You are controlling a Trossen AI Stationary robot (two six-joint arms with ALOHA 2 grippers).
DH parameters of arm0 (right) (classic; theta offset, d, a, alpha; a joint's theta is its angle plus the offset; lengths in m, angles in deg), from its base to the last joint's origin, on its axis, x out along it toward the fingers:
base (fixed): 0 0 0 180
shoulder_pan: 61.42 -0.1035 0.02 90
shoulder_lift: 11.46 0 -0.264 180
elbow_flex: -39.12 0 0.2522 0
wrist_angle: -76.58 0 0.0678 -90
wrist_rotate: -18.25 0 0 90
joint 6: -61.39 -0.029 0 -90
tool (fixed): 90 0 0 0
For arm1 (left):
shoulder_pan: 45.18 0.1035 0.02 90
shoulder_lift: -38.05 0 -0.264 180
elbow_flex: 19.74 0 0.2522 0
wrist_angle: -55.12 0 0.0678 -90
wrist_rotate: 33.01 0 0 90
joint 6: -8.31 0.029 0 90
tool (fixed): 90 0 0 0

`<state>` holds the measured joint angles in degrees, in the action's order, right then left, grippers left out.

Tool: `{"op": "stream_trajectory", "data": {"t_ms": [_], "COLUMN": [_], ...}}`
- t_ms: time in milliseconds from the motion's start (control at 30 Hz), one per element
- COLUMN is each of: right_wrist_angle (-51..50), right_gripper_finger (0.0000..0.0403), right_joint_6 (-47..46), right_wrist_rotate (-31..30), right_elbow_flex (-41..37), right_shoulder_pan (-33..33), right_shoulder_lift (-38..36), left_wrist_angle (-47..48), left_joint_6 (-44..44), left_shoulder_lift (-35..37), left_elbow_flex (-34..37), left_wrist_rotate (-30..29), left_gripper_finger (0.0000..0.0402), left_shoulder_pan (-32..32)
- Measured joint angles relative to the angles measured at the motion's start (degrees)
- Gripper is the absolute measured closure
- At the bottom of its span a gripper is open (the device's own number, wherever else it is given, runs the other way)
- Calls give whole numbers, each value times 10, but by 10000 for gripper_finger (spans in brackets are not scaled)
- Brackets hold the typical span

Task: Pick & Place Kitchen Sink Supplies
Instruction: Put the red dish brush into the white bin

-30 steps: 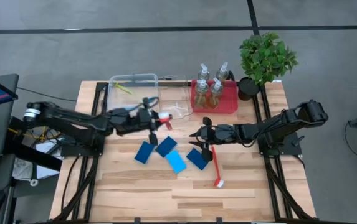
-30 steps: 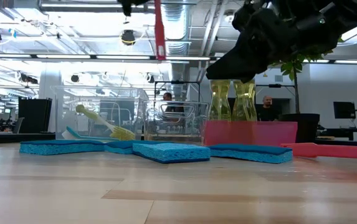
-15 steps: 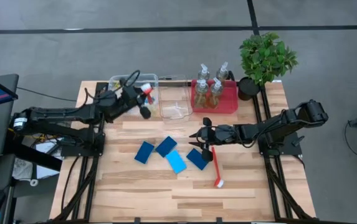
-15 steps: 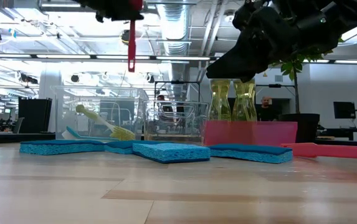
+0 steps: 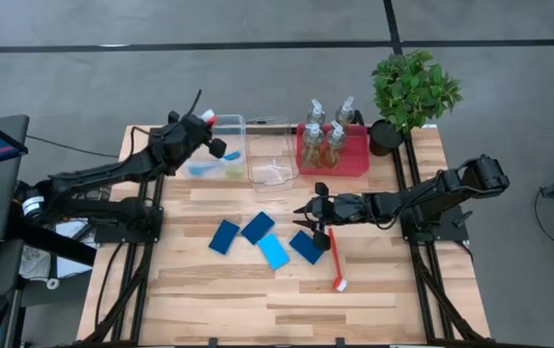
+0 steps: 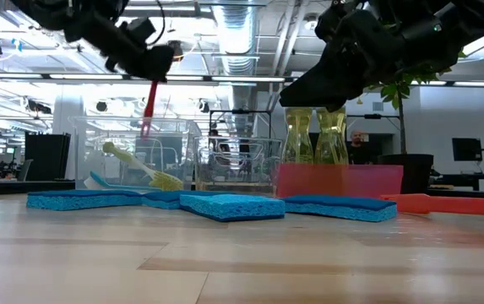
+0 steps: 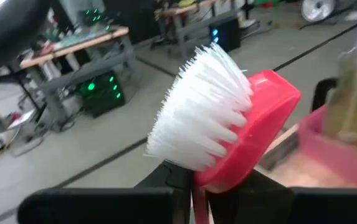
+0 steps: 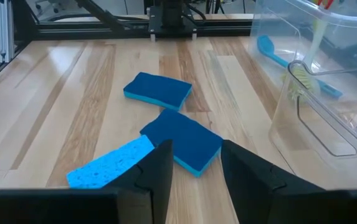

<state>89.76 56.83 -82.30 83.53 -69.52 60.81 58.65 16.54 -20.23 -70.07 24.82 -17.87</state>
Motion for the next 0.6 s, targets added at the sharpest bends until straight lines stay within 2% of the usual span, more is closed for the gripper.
{"op": "stream_trajectory", "data": {"t_ms": [100,267,600], "right_wrist_angle": [0,-1,-11], "right_gripper_finger": [273,273,262], "right_joint_6": [0,0,0], "right_wrist_rotate": [0,0,0], "right_elbow_flex": [0,0,0], "right_shoulder_pan": [0,0,0], "right_shoulder_lift": [0,0,0], "left_wrist_angle": [0,-1,-5], "left_joint_6": [-6,-6,-10], "left_shoulder_lift": [0,0,0], "left_elbow_flex": [22,47,58], "left_wrist_rotate": [0,0,0], "left_gripper_finger": [356,308,215], "left_shoulder_pan": [19,32,33]}}
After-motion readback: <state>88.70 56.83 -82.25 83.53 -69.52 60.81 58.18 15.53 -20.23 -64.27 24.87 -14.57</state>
